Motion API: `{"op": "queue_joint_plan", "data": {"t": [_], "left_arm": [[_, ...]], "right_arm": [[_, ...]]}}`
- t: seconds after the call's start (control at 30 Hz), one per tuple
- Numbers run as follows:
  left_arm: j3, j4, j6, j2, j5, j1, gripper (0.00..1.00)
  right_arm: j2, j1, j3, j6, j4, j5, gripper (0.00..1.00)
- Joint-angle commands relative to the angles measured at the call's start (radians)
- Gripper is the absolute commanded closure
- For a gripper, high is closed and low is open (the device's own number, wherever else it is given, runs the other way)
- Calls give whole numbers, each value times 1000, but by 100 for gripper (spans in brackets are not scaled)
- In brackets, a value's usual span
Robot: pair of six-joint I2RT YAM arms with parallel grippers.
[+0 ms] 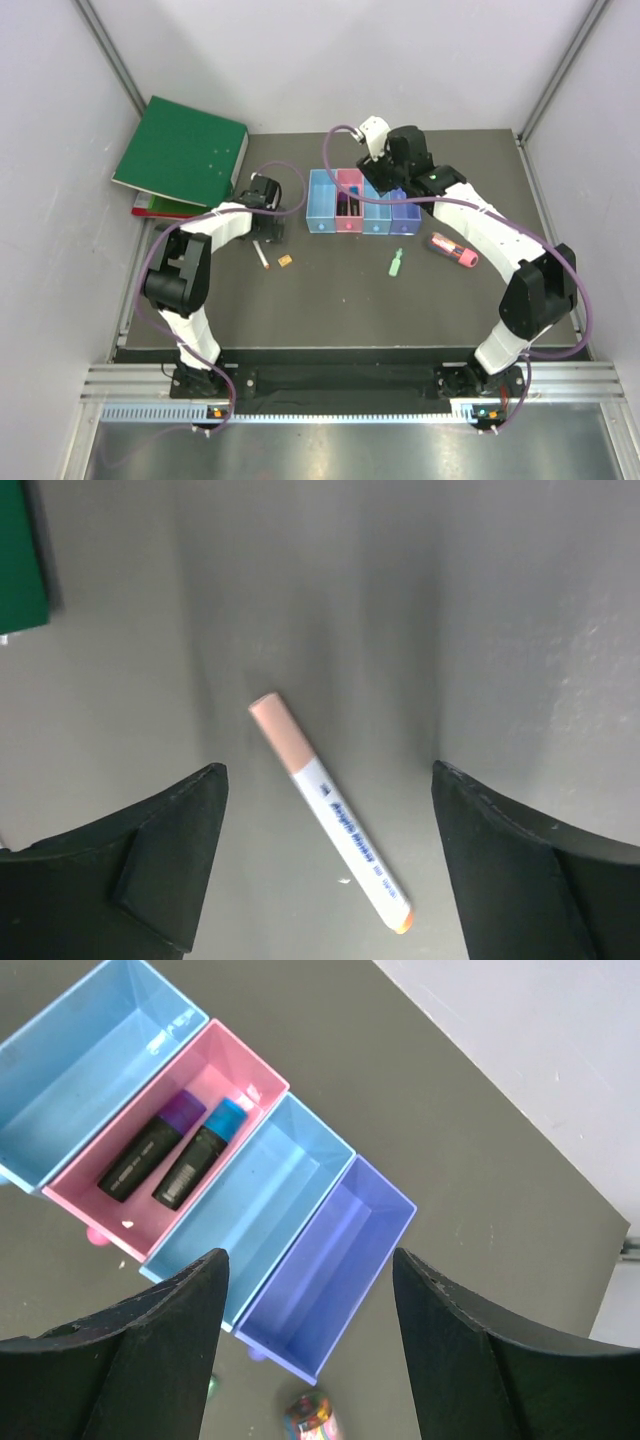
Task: Sort the stationery into containers
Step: Pick up the pen from the center of the board.
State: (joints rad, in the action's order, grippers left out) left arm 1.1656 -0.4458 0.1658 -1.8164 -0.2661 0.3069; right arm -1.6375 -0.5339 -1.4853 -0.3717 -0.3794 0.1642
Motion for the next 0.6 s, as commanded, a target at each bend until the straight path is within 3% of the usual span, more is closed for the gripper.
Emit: {"op": "queue_joint_plan", "data": {"t": [0.0,0.23,0.37,0.57], "left_arm": [[17,1,51,-49,36,-6,17],[-43,21,69,-47,50,-6,24],[-76,33,70,-32,53,-14,37],[-106,33,69,-32,65,-34,36]], "right_arm": [[50,0,-27,2,-21,23,34],[50,5,-44,-9,-46,43,33],[50,12,-70,-12,-61,54,33],[54,14,-89,-21,-79,67,32]]}}
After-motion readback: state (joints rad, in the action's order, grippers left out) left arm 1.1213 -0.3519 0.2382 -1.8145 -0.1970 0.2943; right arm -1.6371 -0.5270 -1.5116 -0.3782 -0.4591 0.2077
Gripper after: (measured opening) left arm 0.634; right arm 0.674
